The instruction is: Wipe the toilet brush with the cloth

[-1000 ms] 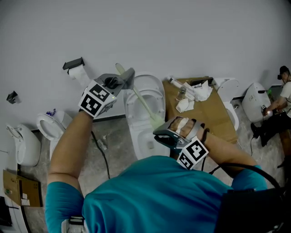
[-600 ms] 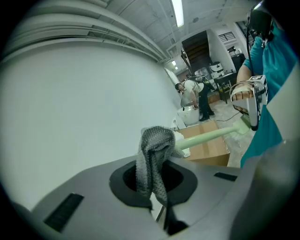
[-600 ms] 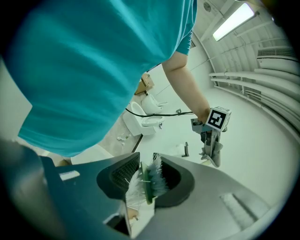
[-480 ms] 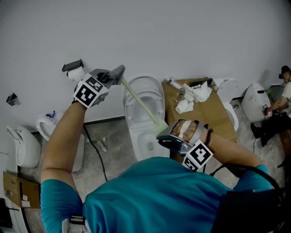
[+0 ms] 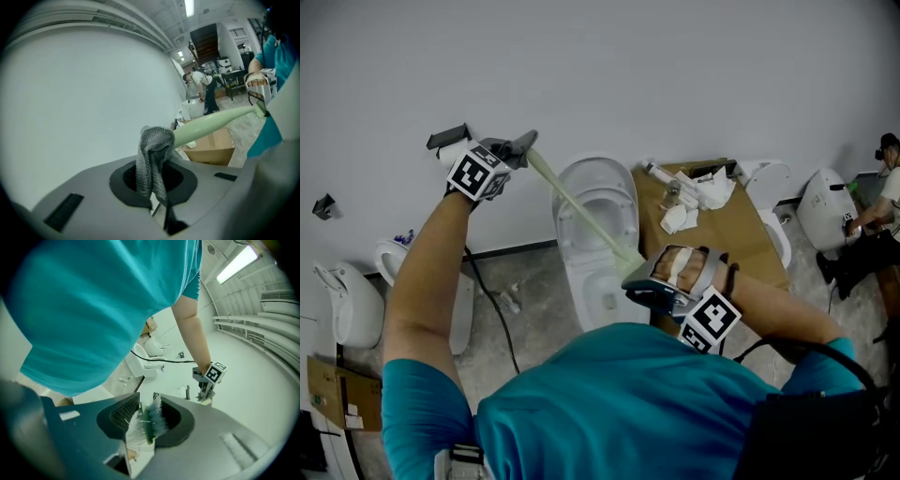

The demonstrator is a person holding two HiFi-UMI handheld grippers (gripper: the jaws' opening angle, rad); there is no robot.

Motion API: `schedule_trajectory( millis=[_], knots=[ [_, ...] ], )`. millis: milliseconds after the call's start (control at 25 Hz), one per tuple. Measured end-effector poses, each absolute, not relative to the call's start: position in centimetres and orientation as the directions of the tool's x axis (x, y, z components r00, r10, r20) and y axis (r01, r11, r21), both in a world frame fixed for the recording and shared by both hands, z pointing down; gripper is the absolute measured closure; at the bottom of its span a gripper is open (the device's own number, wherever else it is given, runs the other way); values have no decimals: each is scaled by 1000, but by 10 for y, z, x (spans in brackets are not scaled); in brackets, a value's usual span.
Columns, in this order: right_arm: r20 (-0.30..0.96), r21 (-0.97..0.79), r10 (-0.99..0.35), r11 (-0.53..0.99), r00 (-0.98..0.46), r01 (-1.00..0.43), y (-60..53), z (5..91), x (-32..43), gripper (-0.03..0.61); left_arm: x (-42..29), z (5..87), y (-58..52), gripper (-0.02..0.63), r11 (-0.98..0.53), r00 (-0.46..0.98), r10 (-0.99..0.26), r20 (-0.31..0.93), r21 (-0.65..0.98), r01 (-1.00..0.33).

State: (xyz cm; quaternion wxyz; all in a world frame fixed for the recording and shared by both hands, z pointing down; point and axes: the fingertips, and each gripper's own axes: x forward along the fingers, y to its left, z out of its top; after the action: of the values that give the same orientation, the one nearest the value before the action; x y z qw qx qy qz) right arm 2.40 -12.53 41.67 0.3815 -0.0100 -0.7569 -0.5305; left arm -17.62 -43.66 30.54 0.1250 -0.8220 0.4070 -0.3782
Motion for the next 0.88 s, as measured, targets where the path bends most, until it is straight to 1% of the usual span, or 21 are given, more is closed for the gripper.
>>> schedule_trajectory(
  millis=[120,200,240,400,520,680,880],
  knots=[
    [565,794,-389,495,-728,352,-140,412,24,488,-189,302,-439,592,-600,399,-788,469,-436,-671],
    [538,779,-384,566,-750,269,-153,404,23,488,-180,298,-424,592,-604,441,-788,429,-397,-691],
    [524,767,-381,599,-761,229,-159,400,24,488,-171,298,-413,592,-620,468,-778,420,-391,-681],
    [477,701,-351,705,-806,108,-173,383,22,488,-110,312,-354,592,-735,596,-678,430,-393,-553],
    [445,659,-320,749,-836,65,-178,366,15,488,-65,320,-317,592,-808,679,-585,443,-387,-444],
    [427,589,-241,805,-871,66,-175,351,12,488,-17,330,-278,592,-864,739,-484,470,-388,-320],
    [396,521,-151,849,-906,86,-170,338,13,488,13,338,-253,592,-898,772,-407,487,-368,-241]
  ],
)
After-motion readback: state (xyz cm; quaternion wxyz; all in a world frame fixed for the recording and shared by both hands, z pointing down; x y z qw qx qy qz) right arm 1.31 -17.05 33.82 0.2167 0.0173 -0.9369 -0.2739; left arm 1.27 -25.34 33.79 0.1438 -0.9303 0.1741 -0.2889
